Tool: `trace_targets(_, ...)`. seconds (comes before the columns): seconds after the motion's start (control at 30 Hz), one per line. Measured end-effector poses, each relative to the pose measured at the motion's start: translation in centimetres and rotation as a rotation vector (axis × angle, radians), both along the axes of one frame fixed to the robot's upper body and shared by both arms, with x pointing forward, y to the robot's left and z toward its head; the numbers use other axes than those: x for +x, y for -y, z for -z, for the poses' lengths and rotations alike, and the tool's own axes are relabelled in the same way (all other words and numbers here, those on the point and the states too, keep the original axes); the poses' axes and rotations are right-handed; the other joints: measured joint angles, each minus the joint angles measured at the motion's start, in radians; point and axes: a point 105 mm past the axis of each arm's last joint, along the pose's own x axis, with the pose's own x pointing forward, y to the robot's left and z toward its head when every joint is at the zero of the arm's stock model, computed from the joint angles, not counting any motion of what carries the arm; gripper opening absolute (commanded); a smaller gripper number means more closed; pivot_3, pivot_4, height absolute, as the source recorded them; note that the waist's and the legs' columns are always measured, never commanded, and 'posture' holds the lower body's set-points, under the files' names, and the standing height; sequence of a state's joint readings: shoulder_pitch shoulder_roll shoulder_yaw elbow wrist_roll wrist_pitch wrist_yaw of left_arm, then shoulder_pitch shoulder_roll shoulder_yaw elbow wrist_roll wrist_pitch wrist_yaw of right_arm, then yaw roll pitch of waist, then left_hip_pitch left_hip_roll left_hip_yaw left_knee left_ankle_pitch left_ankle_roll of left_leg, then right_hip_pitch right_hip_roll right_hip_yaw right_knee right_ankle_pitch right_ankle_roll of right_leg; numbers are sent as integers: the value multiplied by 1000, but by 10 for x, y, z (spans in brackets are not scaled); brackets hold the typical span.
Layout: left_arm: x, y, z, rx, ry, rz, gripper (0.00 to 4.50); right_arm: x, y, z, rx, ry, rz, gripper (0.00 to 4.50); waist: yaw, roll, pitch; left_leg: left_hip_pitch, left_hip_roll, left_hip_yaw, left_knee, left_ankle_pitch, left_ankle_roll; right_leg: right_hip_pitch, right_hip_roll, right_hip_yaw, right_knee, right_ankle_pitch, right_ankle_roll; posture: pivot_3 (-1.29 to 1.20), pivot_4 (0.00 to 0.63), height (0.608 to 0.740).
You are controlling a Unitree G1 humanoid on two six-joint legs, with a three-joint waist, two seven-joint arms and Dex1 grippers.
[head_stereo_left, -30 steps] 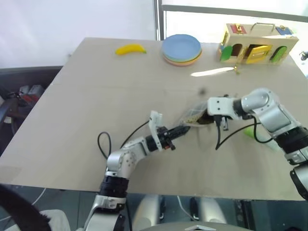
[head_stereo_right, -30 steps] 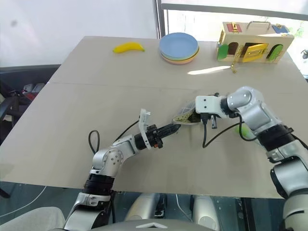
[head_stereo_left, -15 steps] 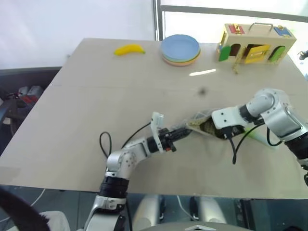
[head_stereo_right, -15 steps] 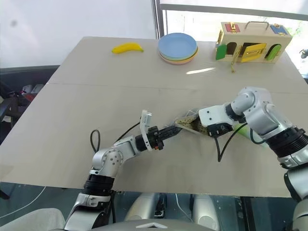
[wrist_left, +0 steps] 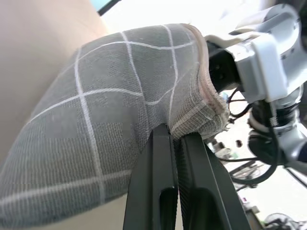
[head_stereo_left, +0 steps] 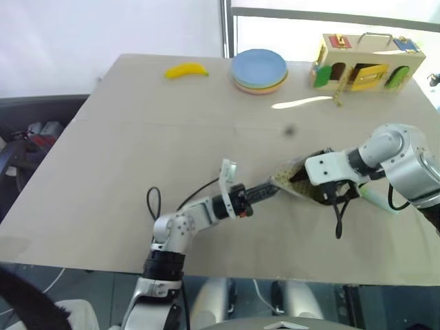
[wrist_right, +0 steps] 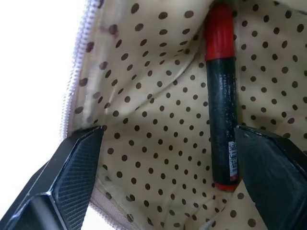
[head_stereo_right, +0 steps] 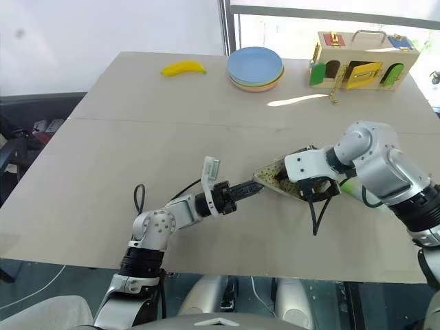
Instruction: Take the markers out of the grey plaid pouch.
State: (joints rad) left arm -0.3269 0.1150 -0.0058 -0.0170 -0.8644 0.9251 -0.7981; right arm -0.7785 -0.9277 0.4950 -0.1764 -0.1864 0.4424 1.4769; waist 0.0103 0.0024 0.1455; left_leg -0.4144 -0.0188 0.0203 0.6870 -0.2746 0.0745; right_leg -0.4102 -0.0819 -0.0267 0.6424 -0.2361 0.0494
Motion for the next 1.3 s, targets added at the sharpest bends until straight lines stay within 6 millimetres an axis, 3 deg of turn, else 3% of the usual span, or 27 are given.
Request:
trace_targets(0.13, 1, -3, -1, -27, -57, 1, 0, 12, -13, 0, 12, 8, -3, 4483, 1, 0, 0, 0, 0, 0, 0, 0, 0, 0, 1, 0, 0, 0, 0, 0, 150, 740)
trace_targets(0.57, 8, -3, 9, -44, -186, 22, 0, 45, -20, 24, -55, -15, -17, 4483, 1, -1, 0, 2, -1, 1, 1, 1, -1, 2, 4, -3, 1, 0, 0, 0, 150, 740)
trace_targets(0.73, 9, -3, 11, -40, -192, 16, 0, 48, -20, 32, -62, -22, -61, 2792, 0, -1, 0, 8, 0, 1, 0, 1, -2, 8, 4, -3, 1, 0, 0, 0, 150, 740)
trace_targets(0.8, 10, -3, 12, -33, -192, 10, 0, 49, -18, 35, -70, -24, -70, 1835, -1, -2, 0, 18, 0, 1, -1, 1, -2, 17, 2, -3, 0, 0, 0, 0, 150, 740)
trace_targets(0.9, 11, -4, 13, -33, -194, 5, 0, 49, -16, 36, -77, -22, -72, 447, -3, -2, 0, 18, 0, 0, -1, 1, -2, 17, 1, -2, 0, 0, 0, 0, 150, 740)
trace_targets(1.13, 11, -5, 13, -34, -195, 4, 0, 45, -11, 32, -12, -42, -45, 338, -2, -2, 0, 16, -1, 0, -2, 1, -2, 15, 0, 0, 0, 0, 0, 0, 150, 740)
trace_targets(1.3, 13, -9, 13, -32, -187, -14, 0, 35, 2, 10, 121, -62, 21, 338, 3, -2, 1, 14, -1, -1, -4, 0, -2, 14, -2, -1, -1, 0, 0, 0, 150, 740)
